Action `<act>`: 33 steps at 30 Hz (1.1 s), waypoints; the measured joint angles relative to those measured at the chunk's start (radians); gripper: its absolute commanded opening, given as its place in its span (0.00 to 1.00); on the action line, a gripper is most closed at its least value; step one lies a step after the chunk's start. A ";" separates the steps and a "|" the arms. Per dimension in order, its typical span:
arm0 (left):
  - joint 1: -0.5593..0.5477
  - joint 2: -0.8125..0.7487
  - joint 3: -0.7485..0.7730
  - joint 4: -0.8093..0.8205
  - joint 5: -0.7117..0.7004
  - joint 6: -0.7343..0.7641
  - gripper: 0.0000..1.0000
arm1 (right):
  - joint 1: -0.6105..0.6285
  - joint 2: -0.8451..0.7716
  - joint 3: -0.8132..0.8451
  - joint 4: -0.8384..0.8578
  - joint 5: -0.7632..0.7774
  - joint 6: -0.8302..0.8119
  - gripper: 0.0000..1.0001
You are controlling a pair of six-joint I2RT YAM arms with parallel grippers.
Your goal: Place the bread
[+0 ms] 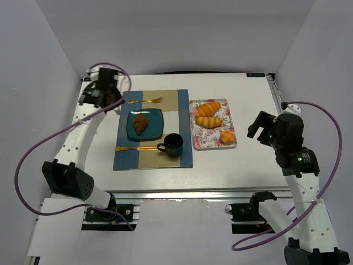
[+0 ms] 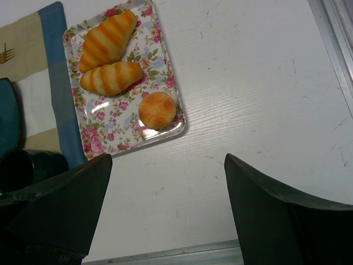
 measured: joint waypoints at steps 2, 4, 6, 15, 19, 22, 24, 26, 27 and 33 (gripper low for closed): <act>0.126 0.011 -0.029 0.069 0.006 0.031 0.53 | 0.000 0.010 0.000 0.005 -0.008 0.000 0.89; 0.249 0.033 -0.077 0.156 0.016 0.058 0.53 | 0.000 0.020 0.000 0.008 -0.015 -0.001 0.89; 0.339 0.077 -0.122 0.234 0.037 0.090 0.53 | 0.000 0.026 0.001 0.008 -0.021 -0.001 0.89; 0.423 0.317 -0.254 0.505 0.119 0.220 0.51 | 0.000 0.056 0.003 0.008 -0.035 -0.010 0.89; 0.434 0.380 -0.275 0.584 0.138 0.245 0.52 | 0.000 0.064 0.003 0.007 -0.041 -0.013 0.89; 0.447 0.427 -0.277 0.634 0.137 0.261 0.54 | 0.000 0.068 0.003 0.007 -0.043 -0.012 0.89; 0.452 0.460 -0.275 0.654 0.135 0.268 0.59 | 0.000 0.069 0.002 0.006 -0.046 -0.012 0.89; 0.459 0.502 -0.268 0.663 0.134 0.274 0.63 | 0.000 0.073 0.002 0.002 -0.049 -0.012 0.89; 0.462 0.527 -0.260 0.664 0.134 0.277 0.66 | 0.000 0.074 0.001 -0.001 -0.049 -0.012 0.89; 0.467 0.578 -0.201 0.662 0.139 0.280 0.92 | 0.000 0.071 0.001 -0.016 -0.048 -0.012 0.89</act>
